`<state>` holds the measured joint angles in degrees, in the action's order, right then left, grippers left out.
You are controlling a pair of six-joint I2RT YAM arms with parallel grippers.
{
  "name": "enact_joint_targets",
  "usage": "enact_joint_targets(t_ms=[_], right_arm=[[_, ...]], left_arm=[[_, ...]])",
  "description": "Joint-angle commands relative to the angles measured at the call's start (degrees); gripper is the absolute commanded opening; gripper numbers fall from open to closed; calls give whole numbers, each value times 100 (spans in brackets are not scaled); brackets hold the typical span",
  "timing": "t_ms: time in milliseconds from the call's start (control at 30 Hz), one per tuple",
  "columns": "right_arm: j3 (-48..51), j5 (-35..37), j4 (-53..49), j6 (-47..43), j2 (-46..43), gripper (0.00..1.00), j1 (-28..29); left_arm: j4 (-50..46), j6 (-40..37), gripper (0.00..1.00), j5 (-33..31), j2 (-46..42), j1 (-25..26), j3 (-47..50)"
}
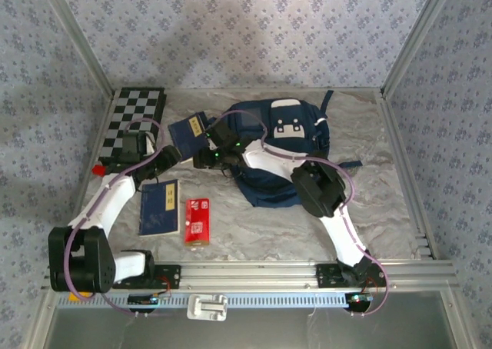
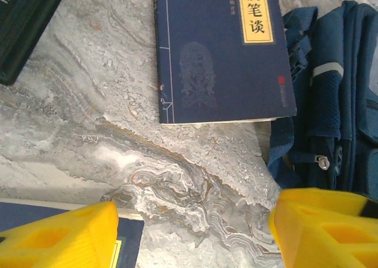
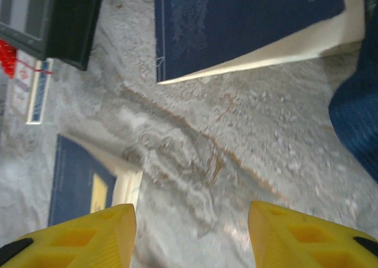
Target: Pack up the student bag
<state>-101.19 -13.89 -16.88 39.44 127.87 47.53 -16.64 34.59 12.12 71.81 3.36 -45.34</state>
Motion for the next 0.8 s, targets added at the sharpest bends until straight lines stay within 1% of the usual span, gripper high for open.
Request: enact_joint_targets(t_ms=[0,167,267,333,400,467,567,767], right_arm=[[-347,123,-32,-68,381,55,-181],[-440,152,220,-289,693,55,-532],[-445,229,203,-517,731,56,-733],[-436,234,192,-517,725,57,-884],[-452,114,255,-510,712,58,-1003],[-600,-6,220,-561,748,60,-1013],[-945,-9,-109,-677,893,61,-964],[-1176,0,-236,-603,969,64,-841]], left_arm=[[242,128,69,140,184,-28,-30],[412,183,69,115,331,-42,8],[420,162,69,95,386,-64,16],[464,136,69,58,408,-90,42],[495,127,69,27,474,-119,34],[512,123,69,53,602,-142,-26],[578,113,69,132,897,-160,-183],[735,155,69,280,1531,-151,-590]])
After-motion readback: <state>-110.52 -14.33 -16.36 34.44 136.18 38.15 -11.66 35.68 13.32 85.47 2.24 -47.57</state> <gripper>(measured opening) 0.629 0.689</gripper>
